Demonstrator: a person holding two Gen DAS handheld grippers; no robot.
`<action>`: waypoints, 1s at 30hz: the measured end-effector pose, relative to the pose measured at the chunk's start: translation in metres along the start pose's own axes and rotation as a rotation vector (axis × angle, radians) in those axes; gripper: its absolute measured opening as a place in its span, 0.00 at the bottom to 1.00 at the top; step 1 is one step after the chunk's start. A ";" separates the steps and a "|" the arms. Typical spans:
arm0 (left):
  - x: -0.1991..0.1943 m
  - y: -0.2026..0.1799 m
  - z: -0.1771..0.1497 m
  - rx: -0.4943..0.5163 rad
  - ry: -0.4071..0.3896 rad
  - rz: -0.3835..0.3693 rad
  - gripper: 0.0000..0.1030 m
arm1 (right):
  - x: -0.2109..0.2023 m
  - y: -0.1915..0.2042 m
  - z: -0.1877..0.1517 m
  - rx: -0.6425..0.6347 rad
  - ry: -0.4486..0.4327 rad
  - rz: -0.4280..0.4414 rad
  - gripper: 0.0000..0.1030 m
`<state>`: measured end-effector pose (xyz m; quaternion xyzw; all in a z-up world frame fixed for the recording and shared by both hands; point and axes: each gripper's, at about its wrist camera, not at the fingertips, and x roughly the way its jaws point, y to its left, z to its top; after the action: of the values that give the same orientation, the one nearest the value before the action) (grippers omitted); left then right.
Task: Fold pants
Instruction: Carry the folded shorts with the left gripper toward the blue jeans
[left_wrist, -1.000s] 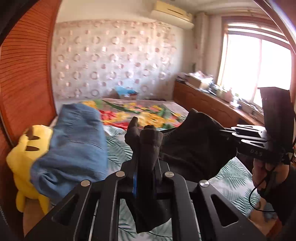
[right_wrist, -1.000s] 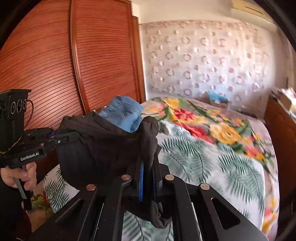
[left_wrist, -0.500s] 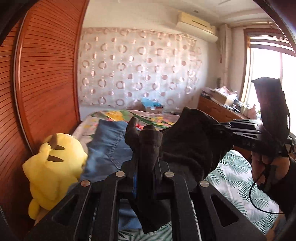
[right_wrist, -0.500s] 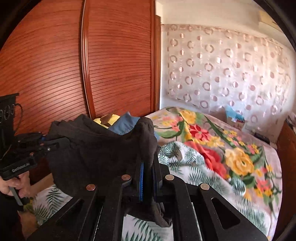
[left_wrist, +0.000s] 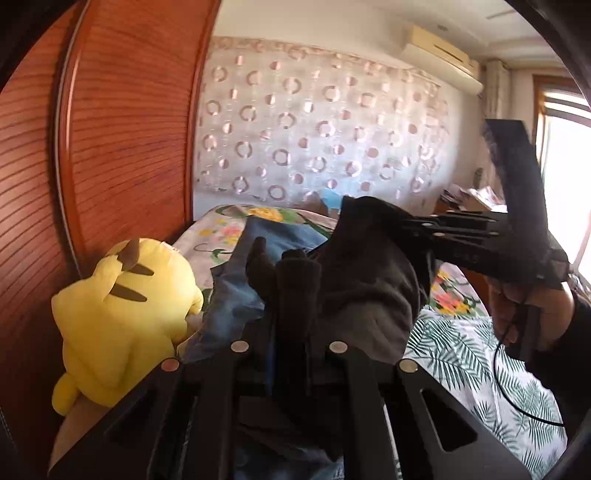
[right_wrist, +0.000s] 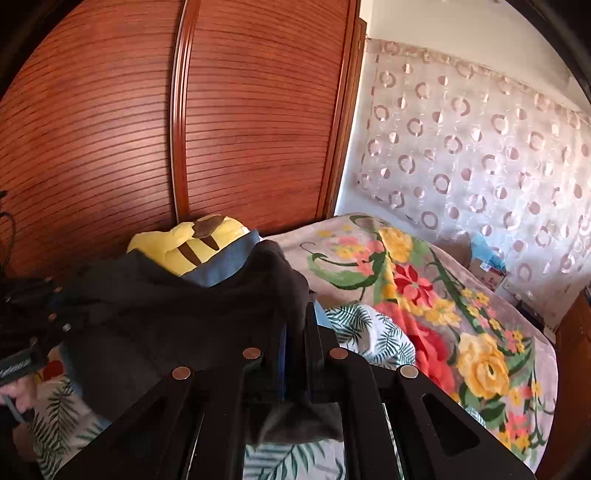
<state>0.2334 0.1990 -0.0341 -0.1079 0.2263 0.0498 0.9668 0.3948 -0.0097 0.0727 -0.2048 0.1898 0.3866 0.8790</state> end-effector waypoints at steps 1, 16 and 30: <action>0.000 0.001 -0.001 -0.010 -0.005 0.005 0.12 | 0.007 0.002 0.003 -0.011 0.001 -0.002 0.07; 0.003 0.017 -0.011 -0.080 0.025 0.085 0.12 | 0.074 0.005 0.015 0.000 -0.006 0.078 0.07; -0.027 0.016 -0.003 -0.055 -0.005 0.057 0.49 | 0.042 -0.022 0.012 0.184 -0.097 0.110 0.32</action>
<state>0.2054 0.2129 -0.0278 -0.1280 0.2252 0.0837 0.9622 0.4399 0.0086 0.0670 -0.0938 0.1926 0.4247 0.8796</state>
